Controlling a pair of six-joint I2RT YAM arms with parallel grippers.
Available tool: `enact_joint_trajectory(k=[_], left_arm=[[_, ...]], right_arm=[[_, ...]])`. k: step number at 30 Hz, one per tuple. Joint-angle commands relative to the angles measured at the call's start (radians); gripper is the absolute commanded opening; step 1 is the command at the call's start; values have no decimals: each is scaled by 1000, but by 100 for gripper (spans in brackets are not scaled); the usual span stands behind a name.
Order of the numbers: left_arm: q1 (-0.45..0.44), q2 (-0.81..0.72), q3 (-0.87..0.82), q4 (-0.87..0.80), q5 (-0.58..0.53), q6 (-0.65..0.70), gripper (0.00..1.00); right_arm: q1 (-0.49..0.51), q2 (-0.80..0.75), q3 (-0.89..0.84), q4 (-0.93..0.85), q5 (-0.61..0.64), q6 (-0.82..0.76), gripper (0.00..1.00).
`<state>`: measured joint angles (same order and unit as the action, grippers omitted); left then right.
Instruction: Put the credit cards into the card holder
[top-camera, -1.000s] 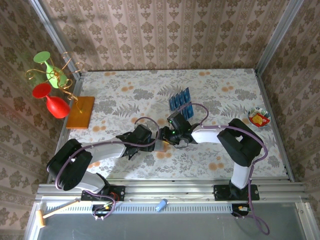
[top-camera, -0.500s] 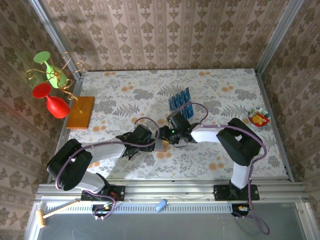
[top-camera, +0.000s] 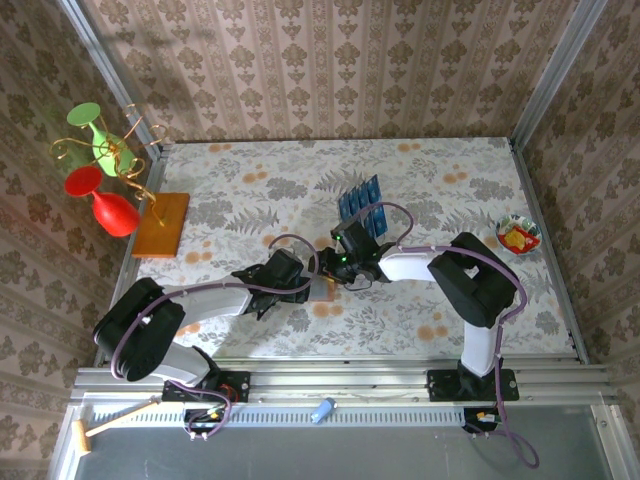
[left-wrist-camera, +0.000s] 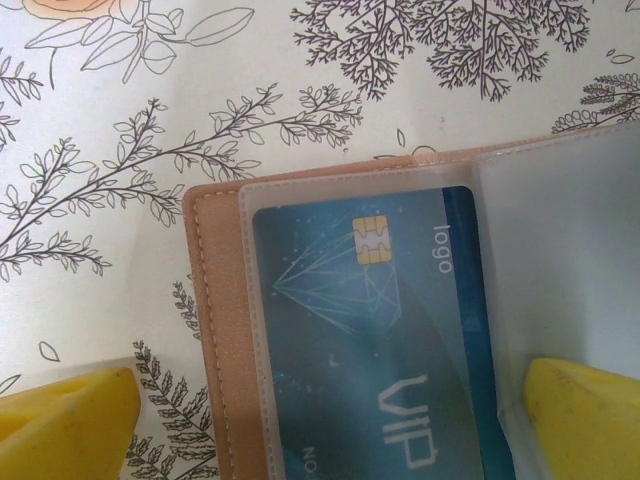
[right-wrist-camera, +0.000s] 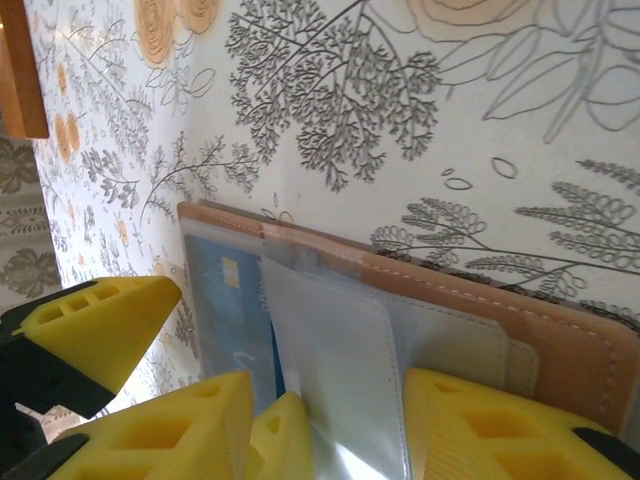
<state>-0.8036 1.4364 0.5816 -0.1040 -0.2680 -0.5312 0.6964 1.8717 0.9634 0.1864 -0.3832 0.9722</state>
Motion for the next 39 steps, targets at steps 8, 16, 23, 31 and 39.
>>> enact_joint_trajectory(k=[8, 16, 23, 31, 39], left_arm=[[5, 0, -24, -27, -15, -14, 100], [10, -157, 14, -92, -19, -21, 100], [62, -323, 39, -157, -12, -27, 100], [136, -427, 21, -199, 0, -22, 100], [183, -481, 16, -219, 16, -15, 100]], right_arm=[[2, 13, 36, 44, -67, -27, 43], [9, 16, 40, 30, -70, -27, 44], [30, 1, 49, 19, -72, -21, 44], [70, -19, 116, -48, -60, -33, 45], [110, 81, 227, -96, -50, -37, 45]])
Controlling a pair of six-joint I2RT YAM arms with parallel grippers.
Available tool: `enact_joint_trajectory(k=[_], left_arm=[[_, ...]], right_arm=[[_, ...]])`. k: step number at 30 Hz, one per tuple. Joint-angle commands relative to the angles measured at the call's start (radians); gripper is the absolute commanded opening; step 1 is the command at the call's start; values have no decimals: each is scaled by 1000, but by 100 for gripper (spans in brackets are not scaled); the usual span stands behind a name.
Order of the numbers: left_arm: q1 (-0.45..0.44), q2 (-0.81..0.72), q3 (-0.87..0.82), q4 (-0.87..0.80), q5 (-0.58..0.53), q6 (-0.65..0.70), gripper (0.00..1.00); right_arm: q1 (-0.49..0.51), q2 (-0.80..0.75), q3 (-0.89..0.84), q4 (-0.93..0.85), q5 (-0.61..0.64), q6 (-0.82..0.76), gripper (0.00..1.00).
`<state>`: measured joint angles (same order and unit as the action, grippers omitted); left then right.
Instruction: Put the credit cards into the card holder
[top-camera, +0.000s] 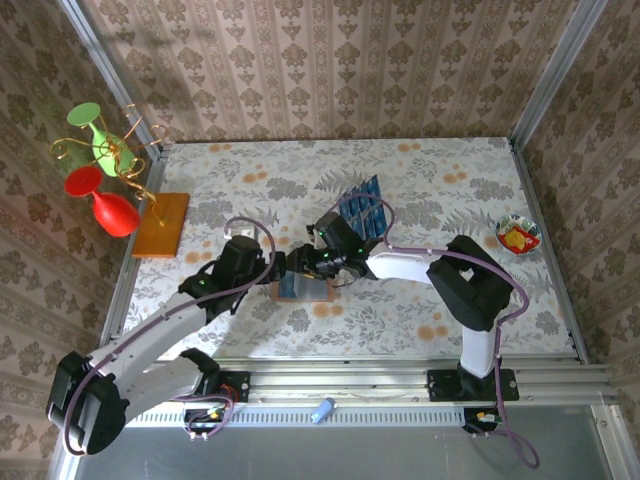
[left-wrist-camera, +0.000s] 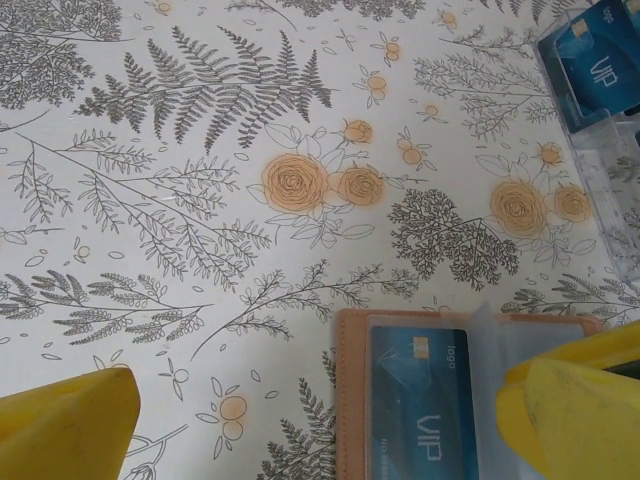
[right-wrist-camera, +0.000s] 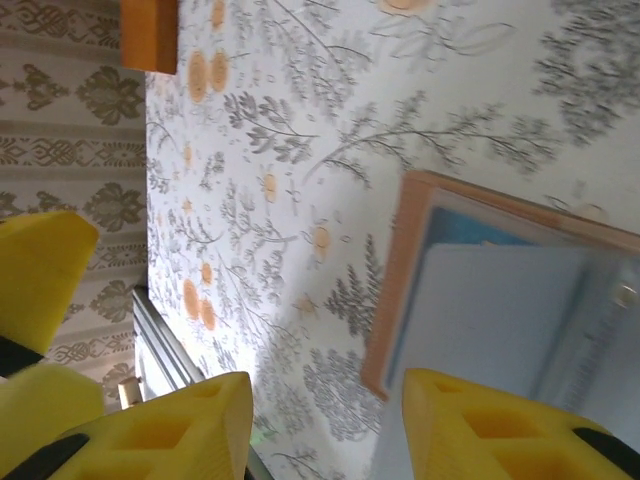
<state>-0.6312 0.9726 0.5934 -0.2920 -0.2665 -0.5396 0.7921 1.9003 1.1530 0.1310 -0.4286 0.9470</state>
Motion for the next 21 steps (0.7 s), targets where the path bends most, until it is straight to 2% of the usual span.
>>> enact_joint_trajectory(k=[1, 12, 17, 21], left_arm=[[14, -21, 3, -33, 15, -6, 100], [33, -35, -15, -33, 25, -11, 100], [36, -19, -26, -32, 22, -12, 100], [41, 8, -36, -26, 16, -13, 100]], right_arm=[[18, 72, 49, -41, -3, -9, 45], [41, 181, 102, -23, -12, 16, 45], [34, 105, 77, -49, -9, -6, 44], [17, -25, 37, -120, 33, -54, 44]])
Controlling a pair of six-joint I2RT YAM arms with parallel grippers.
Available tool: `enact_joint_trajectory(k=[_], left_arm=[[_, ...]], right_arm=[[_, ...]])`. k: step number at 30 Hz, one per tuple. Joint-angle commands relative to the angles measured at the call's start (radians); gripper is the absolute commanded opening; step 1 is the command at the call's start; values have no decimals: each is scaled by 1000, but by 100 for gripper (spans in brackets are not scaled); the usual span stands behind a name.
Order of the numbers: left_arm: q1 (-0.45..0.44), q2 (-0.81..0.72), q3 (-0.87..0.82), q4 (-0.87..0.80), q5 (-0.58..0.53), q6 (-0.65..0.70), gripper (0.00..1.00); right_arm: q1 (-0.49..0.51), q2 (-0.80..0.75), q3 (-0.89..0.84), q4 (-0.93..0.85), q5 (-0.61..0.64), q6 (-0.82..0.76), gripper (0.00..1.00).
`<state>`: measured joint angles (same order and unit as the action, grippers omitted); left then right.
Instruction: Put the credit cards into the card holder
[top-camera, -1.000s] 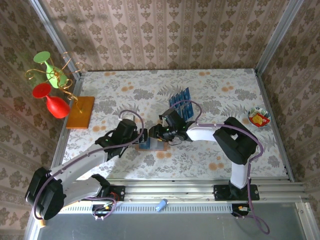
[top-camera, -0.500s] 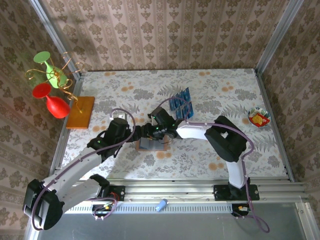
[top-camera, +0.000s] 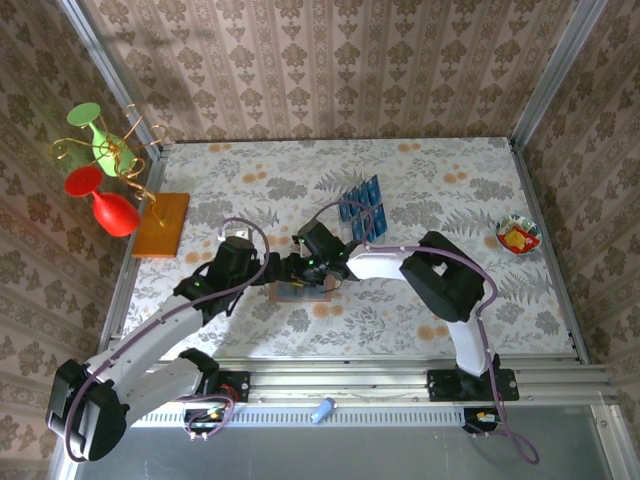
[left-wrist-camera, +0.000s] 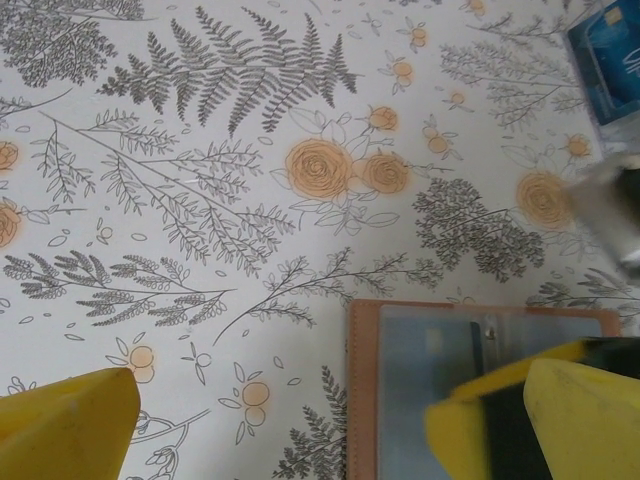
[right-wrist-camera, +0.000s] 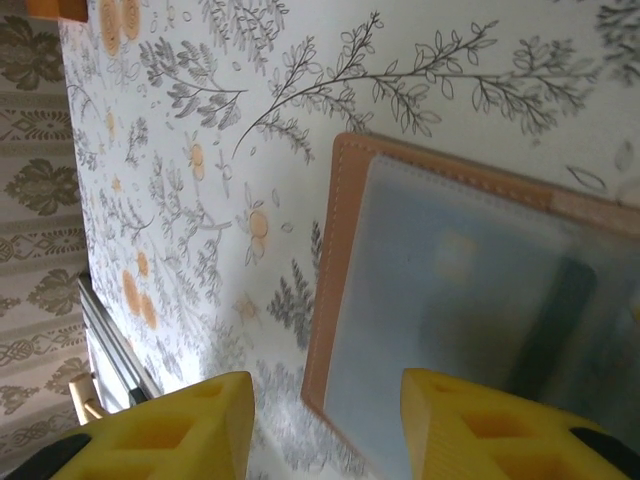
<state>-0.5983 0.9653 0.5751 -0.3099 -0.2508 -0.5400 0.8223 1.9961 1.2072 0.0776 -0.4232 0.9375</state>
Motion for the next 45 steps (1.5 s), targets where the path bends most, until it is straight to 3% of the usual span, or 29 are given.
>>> enact_joint_trajectory(k=[1, 9, 12, 24, 26, 32, 45], left_arm=[[8, 26, -18, -4, 3, -11, 100], [11, 156, -4, 12, 35, 1, 100], [9, 178, 0, 16, 34, 12, 100], [8, 202, 23, 3, 33, 41, 100], [8, 202, 25, 1, 34, 40, 100], [3, 202, 31, -13, 36, 52, 100], [-66, 248, 64, -20, 21, 52, 100]], right_arm=[[-16, -157, -29, -102, 51, -61, 45], [-27, -382, -157, -389, 409, -142, 44], [-40, -407, -200, -423, 481, -147, 45], [-50, -300, -213, -409, 506, -162, 43], [-54, -296, -216, -400, 501, -173, 36], [-75, -314, -232, -397, 474, -238, 1], [-173, -462, -353, -437, 412, -368, 1]])
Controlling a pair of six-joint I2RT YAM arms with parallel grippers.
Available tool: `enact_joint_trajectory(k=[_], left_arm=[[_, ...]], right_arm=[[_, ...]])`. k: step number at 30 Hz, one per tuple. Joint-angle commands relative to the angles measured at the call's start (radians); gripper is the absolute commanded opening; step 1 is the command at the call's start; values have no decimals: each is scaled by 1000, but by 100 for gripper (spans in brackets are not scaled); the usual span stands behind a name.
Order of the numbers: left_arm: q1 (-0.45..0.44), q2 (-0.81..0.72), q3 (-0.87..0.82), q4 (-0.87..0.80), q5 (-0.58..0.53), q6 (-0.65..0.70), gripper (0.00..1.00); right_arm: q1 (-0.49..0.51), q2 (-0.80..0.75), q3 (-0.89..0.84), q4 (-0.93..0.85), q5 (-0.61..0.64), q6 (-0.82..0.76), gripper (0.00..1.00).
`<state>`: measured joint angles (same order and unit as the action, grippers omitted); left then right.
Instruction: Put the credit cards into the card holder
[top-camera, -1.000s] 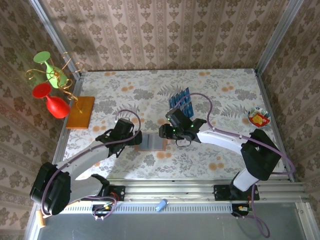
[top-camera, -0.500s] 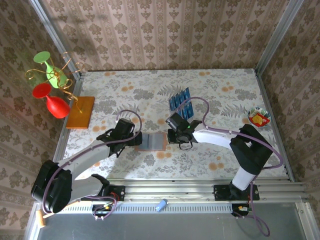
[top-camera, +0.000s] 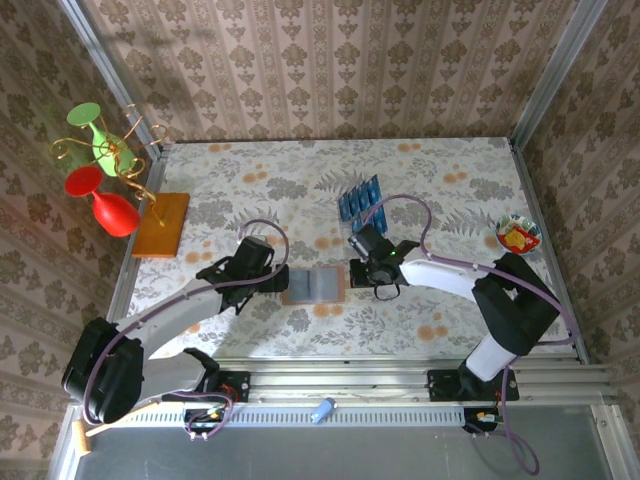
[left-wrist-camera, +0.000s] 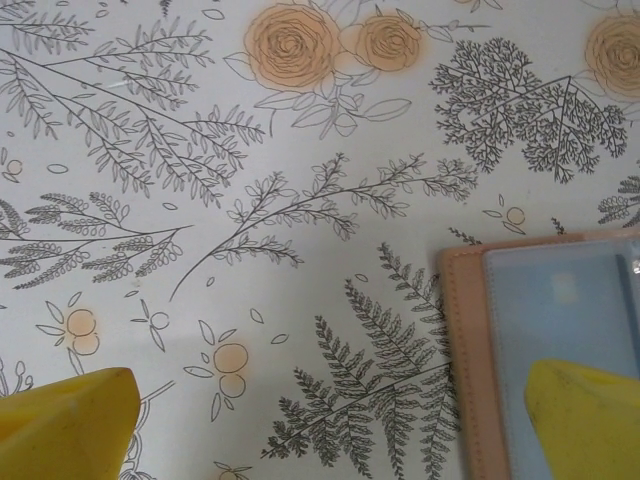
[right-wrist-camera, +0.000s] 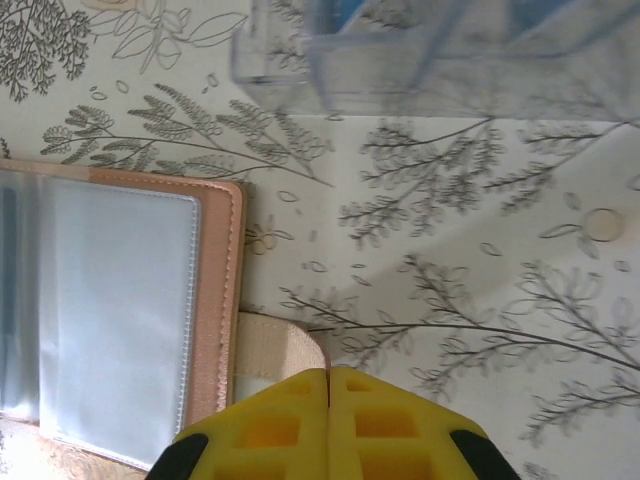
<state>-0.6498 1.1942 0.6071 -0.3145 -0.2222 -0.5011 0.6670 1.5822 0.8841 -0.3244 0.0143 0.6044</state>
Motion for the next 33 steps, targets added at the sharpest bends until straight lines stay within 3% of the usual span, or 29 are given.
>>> enact_joint_trajectory(k=[1, 3, 10, 17, 25, 33], left_arm=[[-19, 28, 35, -12, -9, 13, 100], [-26, 46, 44, -9, -9, 12, 100], [-34, 70, 60, 3, -8, 20, 100], [-34, 100, 61, 24, 4, 22, 100], [-36, 127, 71, 31, 7, 24, 100], [-36, 132, 64, 43, 11, 23, 100]], right_arm=[[-22, -59, -37, -36, -35, -33, 8], [-31, -96, -36, -55, -55, -30, 31], [-103, -271, 84, -196, -54, -25, 43], [-168, -155, 311, -300, -35, -67, 44], [-157, 116, 570, -430, 38, -162, 39], [-114, 241, 691, -501, 134, -211, 32]])
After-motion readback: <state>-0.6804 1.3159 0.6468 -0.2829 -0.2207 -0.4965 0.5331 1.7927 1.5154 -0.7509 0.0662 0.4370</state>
